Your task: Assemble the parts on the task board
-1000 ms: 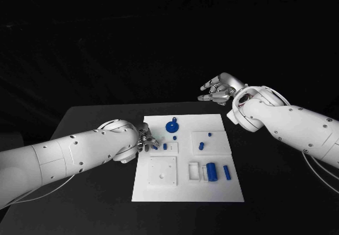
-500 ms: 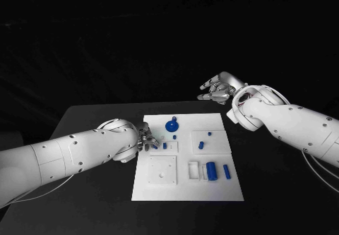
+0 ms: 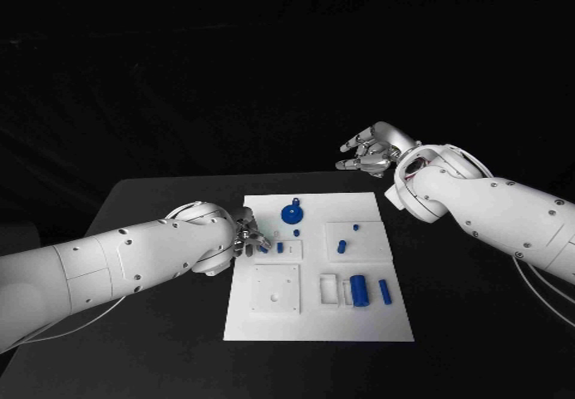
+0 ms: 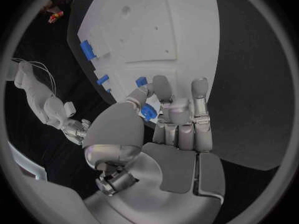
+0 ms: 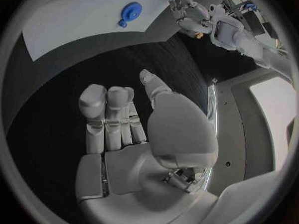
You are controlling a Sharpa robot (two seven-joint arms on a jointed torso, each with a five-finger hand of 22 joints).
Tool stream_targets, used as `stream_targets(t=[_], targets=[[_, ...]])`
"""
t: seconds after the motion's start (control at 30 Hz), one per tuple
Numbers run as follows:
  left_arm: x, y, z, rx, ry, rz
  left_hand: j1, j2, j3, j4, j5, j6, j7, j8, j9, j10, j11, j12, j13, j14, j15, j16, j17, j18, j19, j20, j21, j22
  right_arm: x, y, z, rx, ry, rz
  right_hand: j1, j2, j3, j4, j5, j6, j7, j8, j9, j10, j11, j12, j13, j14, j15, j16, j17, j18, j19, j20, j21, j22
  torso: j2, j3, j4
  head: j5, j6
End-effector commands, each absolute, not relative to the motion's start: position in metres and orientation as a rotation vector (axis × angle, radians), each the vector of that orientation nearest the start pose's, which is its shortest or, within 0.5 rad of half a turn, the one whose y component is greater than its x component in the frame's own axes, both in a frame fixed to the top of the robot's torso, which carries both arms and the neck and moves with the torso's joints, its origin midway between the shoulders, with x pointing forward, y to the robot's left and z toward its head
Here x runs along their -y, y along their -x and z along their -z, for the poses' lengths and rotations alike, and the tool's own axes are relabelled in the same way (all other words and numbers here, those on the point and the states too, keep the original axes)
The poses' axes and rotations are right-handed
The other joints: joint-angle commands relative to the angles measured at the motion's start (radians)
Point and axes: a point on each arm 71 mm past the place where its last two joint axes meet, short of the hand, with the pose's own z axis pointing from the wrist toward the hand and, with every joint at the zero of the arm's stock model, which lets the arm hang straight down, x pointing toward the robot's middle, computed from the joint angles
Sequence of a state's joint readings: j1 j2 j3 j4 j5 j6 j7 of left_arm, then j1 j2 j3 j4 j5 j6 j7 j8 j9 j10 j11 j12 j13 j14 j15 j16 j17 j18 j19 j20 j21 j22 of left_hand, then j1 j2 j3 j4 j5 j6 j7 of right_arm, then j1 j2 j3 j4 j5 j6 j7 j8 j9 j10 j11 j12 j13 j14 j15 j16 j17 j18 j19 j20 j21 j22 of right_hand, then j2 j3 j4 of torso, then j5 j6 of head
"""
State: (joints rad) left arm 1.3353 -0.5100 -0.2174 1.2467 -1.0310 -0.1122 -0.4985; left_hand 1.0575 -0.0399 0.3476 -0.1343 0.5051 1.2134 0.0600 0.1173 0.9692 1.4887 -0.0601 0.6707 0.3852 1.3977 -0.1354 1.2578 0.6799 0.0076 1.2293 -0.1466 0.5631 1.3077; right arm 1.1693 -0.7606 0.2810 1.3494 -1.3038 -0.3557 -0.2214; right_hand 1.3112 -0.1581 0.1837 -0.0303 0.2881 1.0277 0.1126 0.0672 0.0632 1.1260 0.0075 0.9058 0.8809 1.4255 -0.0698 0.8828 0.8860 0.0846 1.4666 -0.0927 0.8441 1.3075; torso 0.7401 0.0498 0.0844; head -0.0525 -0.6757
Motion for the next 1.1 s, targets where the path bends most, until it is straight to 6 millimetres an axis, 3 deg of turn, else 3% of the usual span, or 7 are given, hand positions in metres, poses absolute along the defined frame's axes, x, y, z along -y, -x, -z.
stream_targets(t=[0.03, 0.33, 0.53, 0.93, 1.1], targets=[[-0.1275, -0.5242, 0.2255, -2.176, 0.164, 0.399, 0.001, -0.012, -0.002, 0.012, -0.01, 0.133, -0.114, 0.003, -0.002, 0.025, -0.033, 0.002, -0.001, 0.002, -0.005, 0.0, -0.002, 0.016, 0.003, 0.003, 0.003, 0.017, 0.2355, -0.5482, 0.0986, -1.458, -0.293, -0.639, -0.01, -0.001, 0.001, 0.005, 0.007, 0.001, -0.002, -0.005, 0.0, 0.001, -0.006, 0.002, -0.002, 0.008, -0.003, -0.005, 0.001, 0.006, 0.038, 0.002, -0.006, 0.103, 0.0, 0.0, 0.0001, 0.0, 0.001], [-0.1265, -0.5239, 0.2255, -2.176, 0.161, 0.402, 0.002, -0.024, -0.029, 0.05, -0.069, 0.136, -0.117, 0.003, -0.005, 0.025, -0.034, 0.003, 0.0, 0.002, -0.005, 0.0, -0.002, 0.013, 0.004, 0.002, -0.001, 0.017, 0.2357, -0.5483, 0.0986, -1.457, -0.293, -0.638, -0.01, -0.001, 0.001, 0.005, 0.007, 0.001, -0.002, -0.005, 0.0, 0.001, -0.006, 0.002, -0.002, 0.008, -0.003, -0.005, 0.001, 0.006, 0.038, 0.002, -0.006, 0.103, 0.001, 0.0005, -0.0009, 0.0, -0.001], [-0.1269, -0.524, 0.2257, -2.179, 0.16, 0.4, 0.011, -0.033, -0.035, 0.07, -0.073, 0.137, -0.117, 0.002, -0.007, 0.025, -0.034, 0.004, 0.0, 0.002, -0.006, 0.001, -0.002, 0.011, 0.006, 0.001, -0.004, 0.018, 0.236, -0.5482, 0.0986, -1.457, -0.294, -0.638, -0.01, -0.001, 0.001, 0.005, 0.007, 0.001, -0.002, -0.005, 0.0, 0.001, -0.006, 0.002, -0.002, 0.008, -0.003, -0.005, 0.001, 0.006, 0.038, 0.002, -0.006, 0.103, 0.0, 0.0007, -0.0001, -0.001, -0.002], [-0.1288, -0.525, 0.2256, -2.175, 0.168, 0.394, 0.014, -0.033, -0.035, 0.073, -0.073, 0.137, -0.117, 0.002, -0.007, 0.025, -0.034, 0.003, 0.0, 0.002, -0.006, 0.001, -0.002, 0.012, 0.006, 0.002, -0.005, 0.018, 0.2364, -0.5481, 0.0985, -1.456, -0.294, -0.637, -0.011, -0.001, 0.001, 0.007, 0.007, 0.001, -0.002, -0.005, 0.0, 0.002, -0.007, 0.002, -0.002, 0.009, -0.003, -0.006, 0.0, 0.006, 0.039, 0.002, -0.006, 0.103, 0.001, 0.0009, -0.0011, -0.001, 0.001], [-0.1305, -0.5261, 0.2252, -2.165, 0.178, 0.393, 0.028, -0.017, -0.022, 0.059, -0.072, 0.131, -0.114, 0.002, -0.005, 0.025, -0.033, 0.0, -0.002, 0.0, -0.005, -0.004, -0.01, 0.012, 0.005, 0.002, -0.006, 0.018, 0.2365, -0.5482, 0.0985, -1.455, -0.294, -0.637, -0.011, -0.001, 0.001, 0.007, 0.007, 0.001, -0.002, -0.005, 0.0, 0.002, -0.007, 0.002, -0.002, 0.009, -0.003, -0.006, 0.0, 0.006, 0.039, 0.002, -0.006, 0.103, 0.001, 0.0009, -0.0014, 0.0, 0.002]])
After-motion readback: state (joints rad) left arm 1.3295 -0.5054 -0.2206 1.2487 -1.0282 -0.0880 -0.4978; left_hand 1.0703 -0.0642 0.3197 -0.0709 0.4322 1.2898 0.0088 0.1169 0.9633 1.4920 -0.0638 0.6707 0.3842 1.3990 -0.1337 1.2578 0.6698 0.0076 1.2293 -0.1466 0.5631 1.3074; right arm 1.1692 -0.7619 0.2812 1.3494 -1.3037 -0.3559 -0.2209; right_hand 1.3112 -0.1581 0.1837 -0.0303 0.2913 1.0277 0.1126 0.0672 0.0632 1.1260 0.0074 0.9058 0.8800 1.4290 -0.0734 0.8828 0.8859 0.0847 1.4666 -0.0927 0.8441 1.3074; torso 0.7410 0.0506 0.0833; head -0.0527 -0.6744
